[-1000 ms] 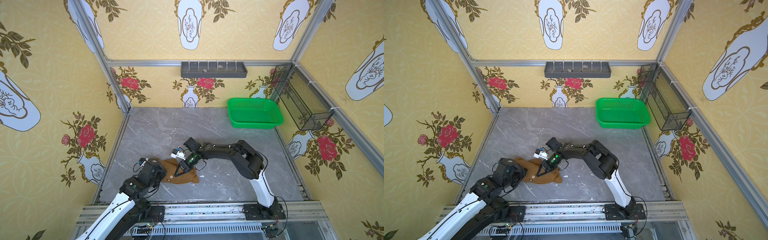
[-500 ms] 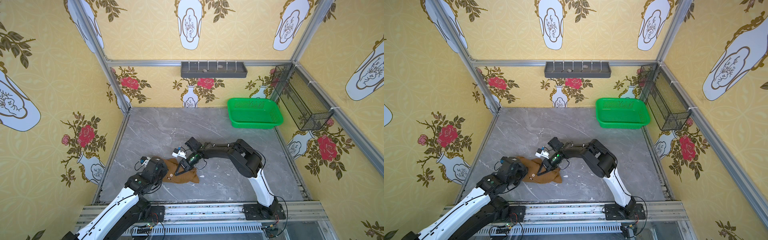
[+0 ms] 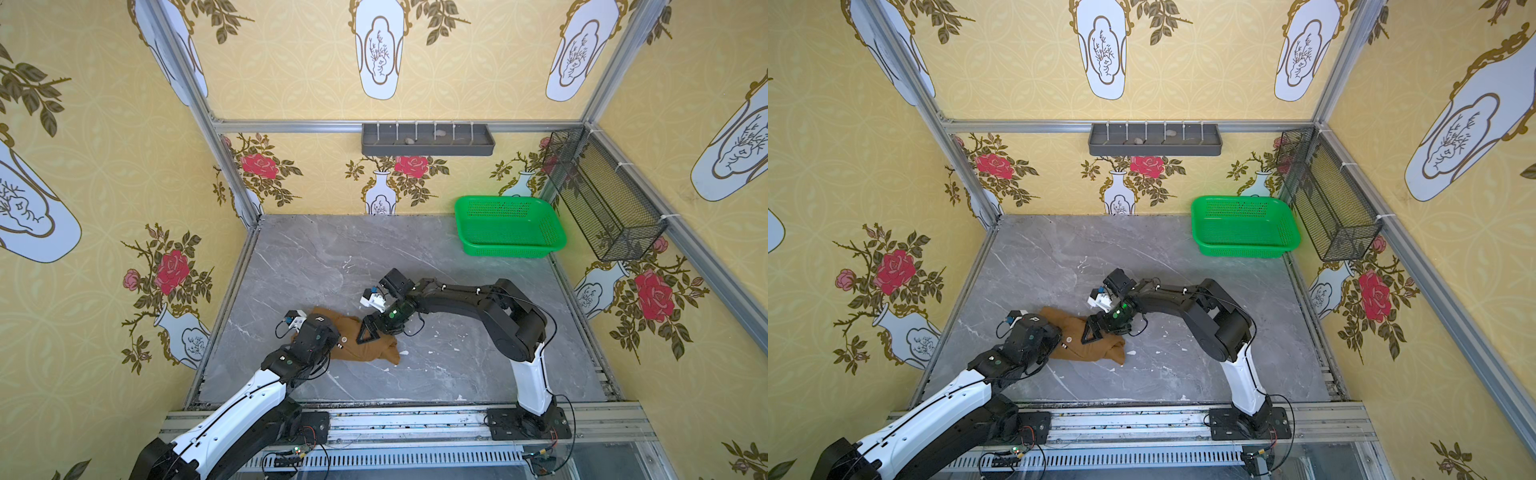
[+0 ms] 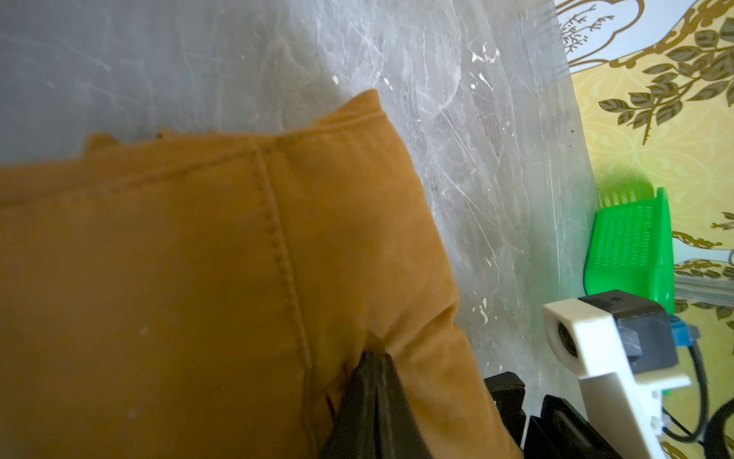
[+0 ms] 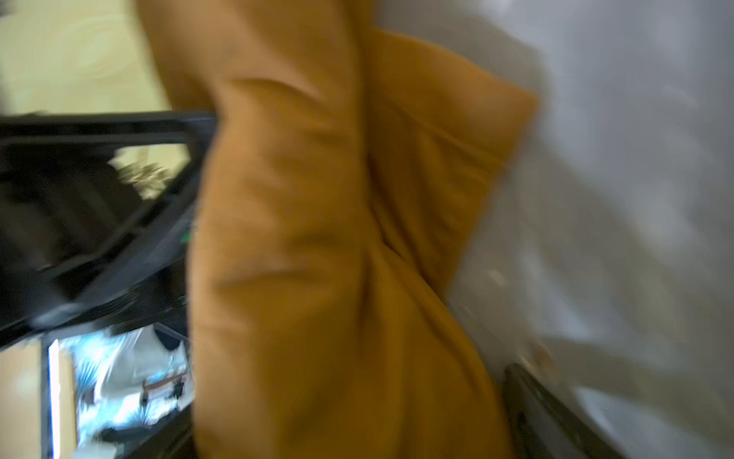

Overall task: Roll up the long pants
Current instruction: Roll the long pant at the center of the board, then pick up the long pant at the center of the board.

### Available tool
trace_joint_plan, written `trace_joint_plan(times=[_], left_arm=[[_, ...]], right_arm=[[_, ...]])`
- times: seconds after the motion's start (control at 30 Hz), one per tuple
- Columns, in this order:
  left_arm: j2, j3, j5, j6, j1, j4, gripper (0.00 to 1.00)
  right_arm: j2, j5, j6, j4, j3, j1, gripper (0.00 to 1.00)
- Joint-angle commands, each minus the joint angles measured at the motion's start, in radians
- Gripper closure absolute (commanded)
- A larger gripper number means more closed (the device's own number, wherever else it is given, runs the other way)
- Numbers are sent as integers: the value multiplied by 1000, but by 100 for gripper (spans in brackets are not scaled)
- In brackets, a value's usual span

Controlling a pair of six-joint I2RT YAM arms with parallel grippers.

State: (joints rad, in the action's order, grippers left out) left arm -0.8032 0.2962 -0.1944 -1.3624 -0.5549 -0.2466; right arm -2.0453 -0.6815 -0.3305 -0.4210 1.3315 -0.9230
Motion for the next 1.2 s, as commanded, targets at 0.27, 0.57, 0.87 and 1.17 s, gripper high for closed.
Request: trace_joint_plan(times=[0.27, 0.57, 0.87, 1.17], left_arm=[[70, -44, -33, 25, 4, -395, 90], [71, -42, -31, 48, 4, -382, 90], [84, -49, -29, 43, 4, -374, 90], [95, -31, -30, 27, 4, -417, 90]], right_arm=[[318, 1165, -109, -408, -13, -159, 3], [489, 1265, 442, -22, -58, -363, 3], [413, 893, 848, -175, 53, -376, 2], [267, 833, 1121, -8, 88, -390, 3]])
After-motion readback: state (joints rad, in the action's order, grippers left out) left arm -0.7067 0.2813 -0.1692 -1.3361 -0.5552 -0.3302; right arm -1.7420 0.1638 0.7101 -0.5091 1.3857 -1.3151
